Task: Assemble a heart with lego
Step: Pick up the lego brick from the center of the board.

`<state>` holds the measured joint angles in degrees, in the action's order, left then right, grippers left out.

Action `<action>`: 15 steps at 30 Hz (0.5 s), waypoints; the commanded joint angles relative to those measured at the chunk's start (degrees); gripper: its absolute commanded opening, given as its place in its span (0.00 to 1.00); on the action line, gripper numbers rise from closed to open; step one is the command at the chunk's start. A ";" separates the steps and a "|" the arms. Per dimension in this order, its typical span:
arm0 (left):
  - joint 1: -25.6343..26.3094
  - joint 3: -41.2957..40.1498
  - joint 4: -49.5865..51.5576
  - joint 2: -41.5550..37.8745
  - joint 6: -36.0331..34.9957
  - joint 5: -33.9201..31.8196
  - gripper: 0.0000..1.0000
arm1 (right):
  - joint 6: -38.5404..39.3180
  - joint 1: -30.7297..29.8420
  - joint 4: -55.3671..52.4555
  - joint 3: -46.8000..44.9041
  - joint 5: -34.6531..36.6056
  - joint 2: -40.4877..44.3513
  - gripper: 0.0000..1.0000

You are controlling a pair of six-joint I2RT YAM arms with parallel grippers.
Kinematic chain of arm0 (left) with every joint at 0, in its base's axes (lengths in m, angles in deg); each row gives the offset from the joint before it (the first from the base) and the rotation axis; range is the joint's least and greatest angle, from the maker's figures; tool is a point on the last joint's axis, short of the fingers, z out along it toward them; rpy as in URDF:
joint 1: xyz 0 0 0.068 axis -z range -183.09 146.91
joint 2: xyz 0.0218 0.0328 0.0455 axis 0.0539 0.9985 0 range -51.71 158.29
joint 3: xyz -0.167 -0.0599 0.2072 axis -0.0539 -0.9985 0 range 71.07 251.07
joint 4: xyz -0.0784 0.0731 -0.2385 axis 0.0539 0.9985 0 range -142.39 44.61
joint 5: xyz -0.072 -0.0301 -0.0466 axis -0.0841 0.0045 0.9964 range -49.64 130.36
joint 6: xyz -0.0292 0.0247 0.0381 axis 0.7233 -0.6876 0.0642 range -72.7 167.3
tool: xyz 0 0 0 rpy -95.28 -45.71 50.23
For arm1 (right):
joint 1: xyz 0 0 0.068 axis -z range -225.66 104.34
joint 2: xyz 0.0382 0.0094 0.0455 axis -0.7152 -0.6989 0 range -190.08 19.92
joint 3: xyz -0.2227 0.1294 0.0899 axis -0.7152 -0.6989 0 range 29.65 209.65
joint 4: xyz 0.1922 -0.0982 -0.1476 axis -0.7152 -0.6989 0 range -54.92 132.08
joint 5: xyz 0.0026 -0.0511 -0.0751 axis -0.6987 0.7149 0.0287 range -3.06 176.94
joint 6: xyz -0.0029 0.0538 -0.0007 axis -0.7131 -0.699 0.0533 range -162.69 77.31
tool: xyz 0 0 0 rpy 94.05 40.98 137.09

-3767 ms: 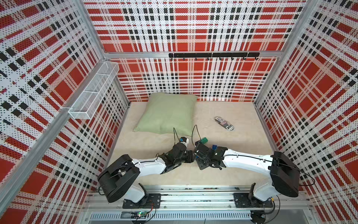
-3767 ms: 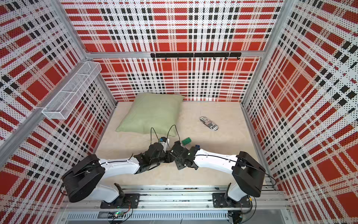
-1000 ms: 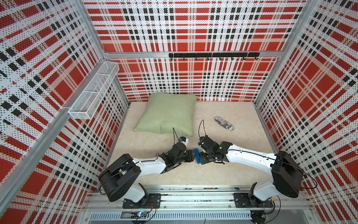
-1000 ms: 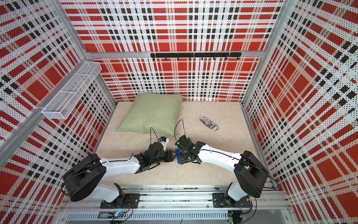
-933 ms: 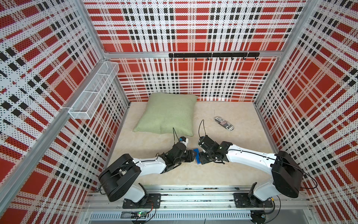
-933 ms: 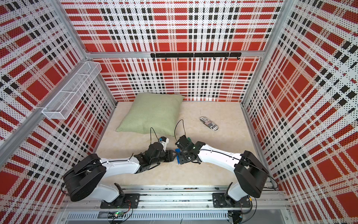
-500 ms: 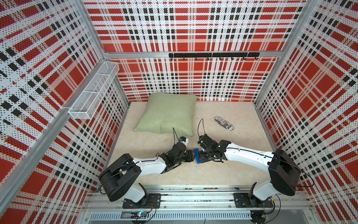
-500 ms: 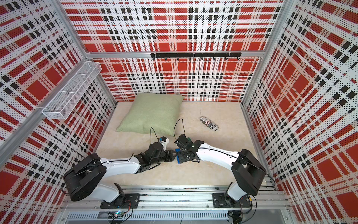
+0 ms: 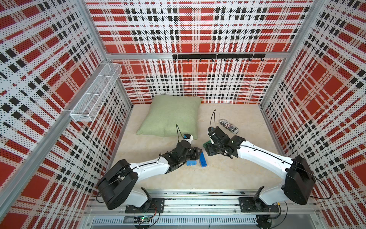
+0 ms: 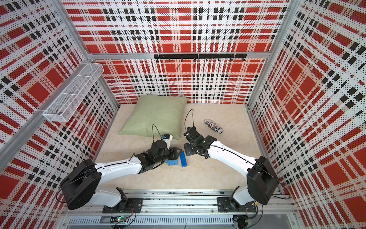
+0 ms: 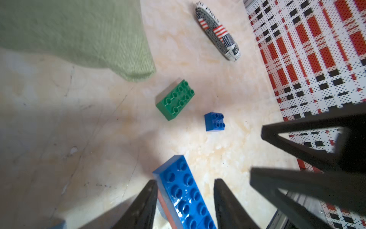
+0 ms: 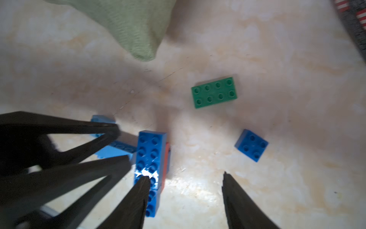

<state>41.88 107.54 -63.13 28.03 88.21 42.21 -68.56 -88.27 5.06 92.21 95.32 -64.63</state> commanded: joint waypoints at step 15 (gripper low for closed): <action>-3.79 -2.80 2.88 -5.43 -2.23 -2.03 0.54 | 22.24 4.57 4.11 8.45 5.00 -21.38 0.77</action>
<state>38.93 105.66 -60.73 23.20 87.07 40.87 -49.57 -84.60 6.83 98.68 100.07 -84.28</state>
